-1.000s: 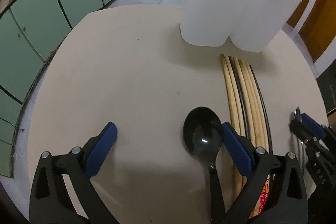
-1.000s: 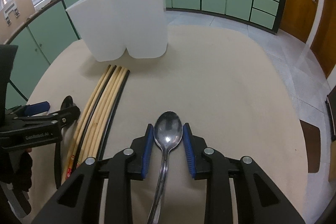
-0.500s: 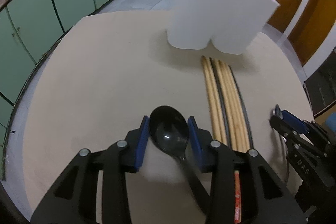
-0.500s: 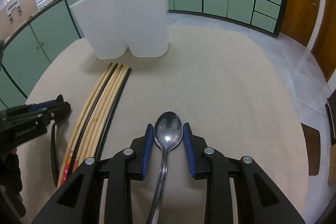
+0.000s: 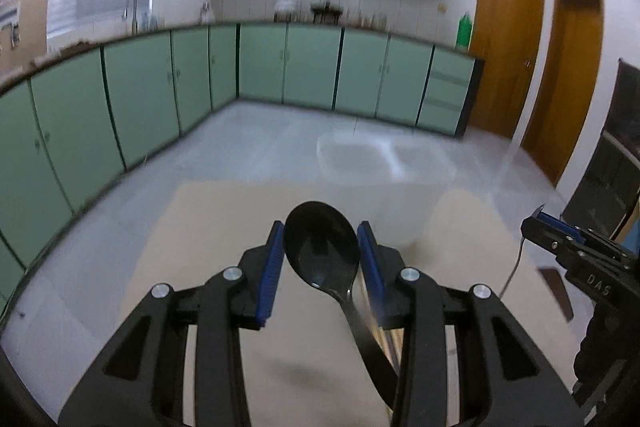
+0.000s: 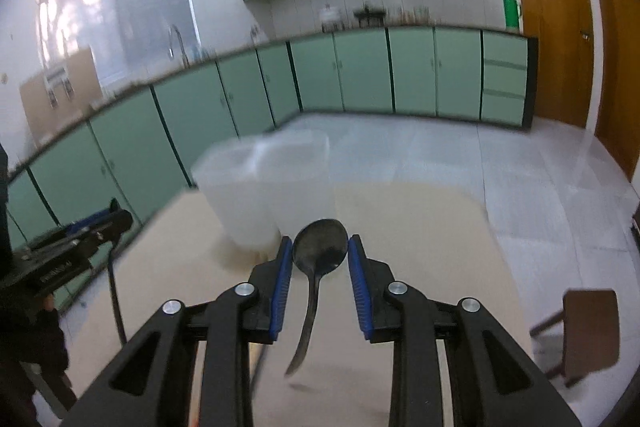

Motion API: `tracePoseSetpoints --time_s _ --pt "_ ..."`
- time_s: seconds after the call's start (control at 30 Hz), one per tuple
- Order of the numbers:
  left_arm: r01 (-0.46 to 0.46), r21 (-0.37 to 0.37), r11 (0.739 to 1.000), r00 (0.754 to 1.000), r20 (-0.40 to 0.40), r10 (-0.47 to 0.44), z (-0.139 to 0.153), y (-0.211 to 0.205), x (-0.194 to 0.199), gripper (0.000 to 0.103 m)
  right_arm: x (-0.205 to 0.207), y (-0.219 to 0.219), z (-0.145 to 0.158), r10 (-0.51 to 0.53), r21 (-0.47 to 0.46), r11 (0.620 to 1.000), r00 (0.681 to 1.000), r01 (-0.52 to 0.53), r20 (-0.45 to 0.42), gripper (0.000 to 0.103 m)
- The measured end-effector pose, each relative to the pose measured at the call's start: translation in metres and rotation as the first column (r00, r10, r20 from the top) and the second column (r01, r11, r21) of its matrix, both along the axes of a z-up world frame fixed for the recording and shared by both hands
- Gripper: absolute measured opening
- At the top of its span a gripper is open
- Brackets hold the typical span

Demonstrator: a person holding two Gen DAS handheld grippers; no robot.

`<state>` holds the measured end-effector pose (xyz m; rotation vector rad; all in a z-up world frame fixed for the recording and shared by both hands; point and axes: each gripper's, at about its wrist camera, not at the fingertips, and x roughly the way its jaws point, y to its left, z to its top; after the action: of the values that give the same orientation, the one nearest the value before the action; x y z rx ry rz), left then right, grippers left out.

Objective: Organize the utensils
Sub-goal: 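Carry both spoons over the white holder and open both tools to drop them in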

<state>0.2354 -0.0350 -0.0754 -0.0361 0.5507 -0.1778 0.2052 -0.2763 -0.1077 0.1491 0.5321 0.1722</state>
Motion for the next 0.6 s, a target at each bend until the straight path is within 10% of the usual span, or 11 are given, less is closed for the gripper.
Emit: tracePoseSetpoints --time_s 0.33,0.6 --pt "0.009 0.034 0.999 0.977 0.212 -0.017 0.072 -0.038 0.055 0.036 0.035 0.0 0.086 0.027 -0.011 1.0 0.978 -0.025 0.208 0.028" --pt "-0.044 0.112 0.993 0.973 0.229 0.017 0.061 -0.072 0.136 0.036 0.103 0.0 0.094 -0.019 0.004 1.0 0.98 0.019 0.199 0.028"
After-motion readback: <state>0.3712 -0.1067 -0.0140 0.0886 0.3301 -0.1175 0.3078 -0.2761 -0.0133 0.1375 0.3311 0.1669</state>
